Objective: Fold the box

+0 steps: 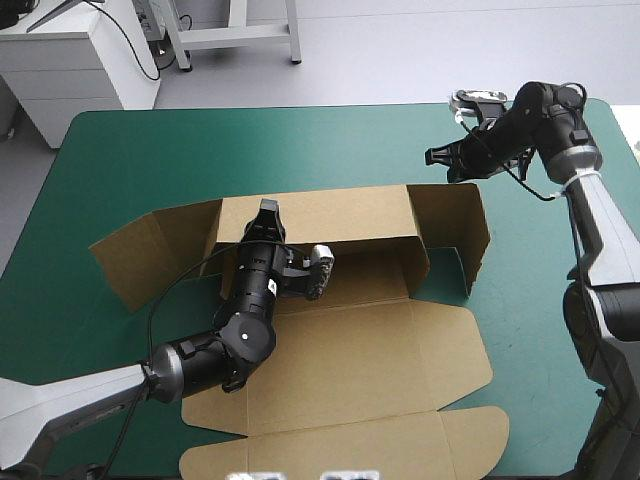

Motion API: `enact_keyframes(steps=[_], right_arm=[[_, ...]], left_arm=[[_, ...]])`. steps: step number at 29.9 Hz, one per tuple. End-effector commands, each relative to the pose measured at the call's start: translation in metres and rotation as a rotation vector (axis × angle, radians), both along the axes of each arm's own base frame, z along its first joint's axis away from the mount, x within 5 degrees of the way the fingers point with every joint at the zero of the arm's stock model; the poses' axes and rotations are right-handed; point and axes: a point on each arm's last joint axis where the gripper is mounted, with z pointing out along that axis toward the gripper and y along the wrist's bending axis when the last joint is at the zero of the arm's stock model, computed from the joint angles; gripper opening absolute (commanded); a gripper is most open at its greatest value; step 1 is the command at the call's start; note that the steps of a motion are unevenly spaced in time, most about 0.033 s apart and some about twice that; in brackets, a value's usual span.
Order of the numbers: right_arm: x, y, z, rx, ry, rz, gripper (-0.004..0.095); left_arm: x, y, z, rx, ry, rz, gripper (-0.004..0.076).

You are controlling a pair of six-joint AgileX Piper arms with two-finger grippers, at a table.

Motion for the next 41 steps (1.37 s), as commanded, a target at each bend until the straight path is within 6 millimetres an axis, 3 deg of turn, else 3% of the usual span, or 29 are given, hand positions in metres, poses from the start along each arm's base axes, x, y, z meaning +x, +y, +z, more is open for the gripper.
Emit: enact_keyframes(steps=[1,5,10,25,41], right_arm=[[-0.024,0.003,0.045,0.027,-0.084,0.047,-0.0018],[-0.041,0.002,0.054,0.036,-0.088,0.042,-0.0018],[-0.063,0.002,0.051,0.047,-0.094,0.061,-0.0020],[-0.129,-0.001,0.025,0.076,-0.061,0.051,-0.0020],[-0.144,-0.004,0.024,0.039,0.001,0.093,-0.0020]], left_arm=[[-0.003,-0.001,0.009,-0.007,-0.014,-0.031,-0.0008],[-0.003,-0.002,0.009,-0.008,-0.013,-0.033,-0.0008],[-0.003,-0.001,0.009,-0.008,-0.013,-0.033,-0.0008],[-0.004,-0.002,0.009,-0.008,-0.011,-0.036,-0.0008],[-0.001,-0.009,0.021,-0.132,0.023,-0.029,0.0017]])
